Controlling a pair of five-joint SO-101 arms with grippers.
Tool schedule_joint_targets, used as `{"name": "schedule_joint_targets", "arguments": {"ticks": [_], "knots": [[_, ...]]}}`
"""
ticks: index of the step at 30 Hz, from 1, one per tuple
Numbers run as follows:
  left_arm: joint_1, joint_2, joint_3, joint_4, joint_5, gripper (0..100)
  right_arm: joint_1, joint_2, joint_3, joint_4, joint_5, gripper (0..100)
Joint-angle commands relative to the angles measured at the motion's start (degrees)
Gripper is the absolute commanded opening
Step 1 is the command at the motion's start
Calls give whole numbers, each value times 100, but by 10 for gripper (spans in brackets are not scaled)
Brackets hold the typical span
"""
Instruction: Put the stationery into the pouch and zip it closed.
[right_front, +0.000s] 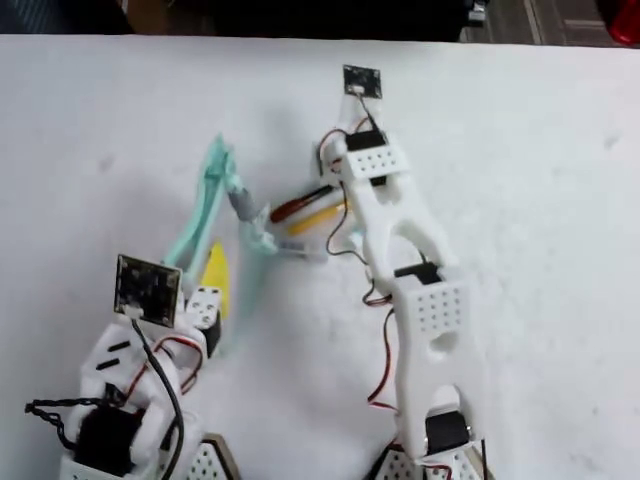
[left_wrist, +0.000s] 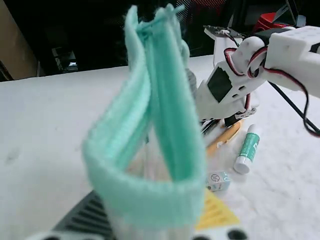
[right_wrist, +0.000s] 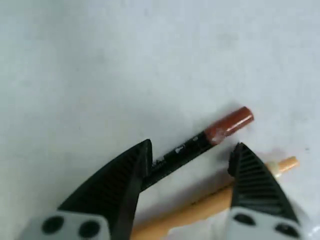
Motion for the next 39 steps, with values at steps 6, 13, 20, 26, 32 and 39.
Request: {"name": "schedule_joint_targets", "arguments": {"ticks": [6, 13, 20, 26, 32, 39], "knots": [[-13, -75, -79, -220, 53, 31, 127, 620, -1301, 444, -105, 231], [-4, -75, -79, -220, 53, 31, 154, 1684, -2620, 1015, -18, 9], [-4, -75, -79, -220, 53, 31, 163, 2360, -4237, 2185, 905, 15], [-4, -75, -70, -220, 53, 31, 479, 2413, -5591, 3240, 932, 15], [4, -75, -70, -220, 53, 35, 629, 2220, -6585, 3934, 941, 15], [453, -75, -70, -105, 44, 148, 611, 1007, -6576, 4180, 932, 15]]}}
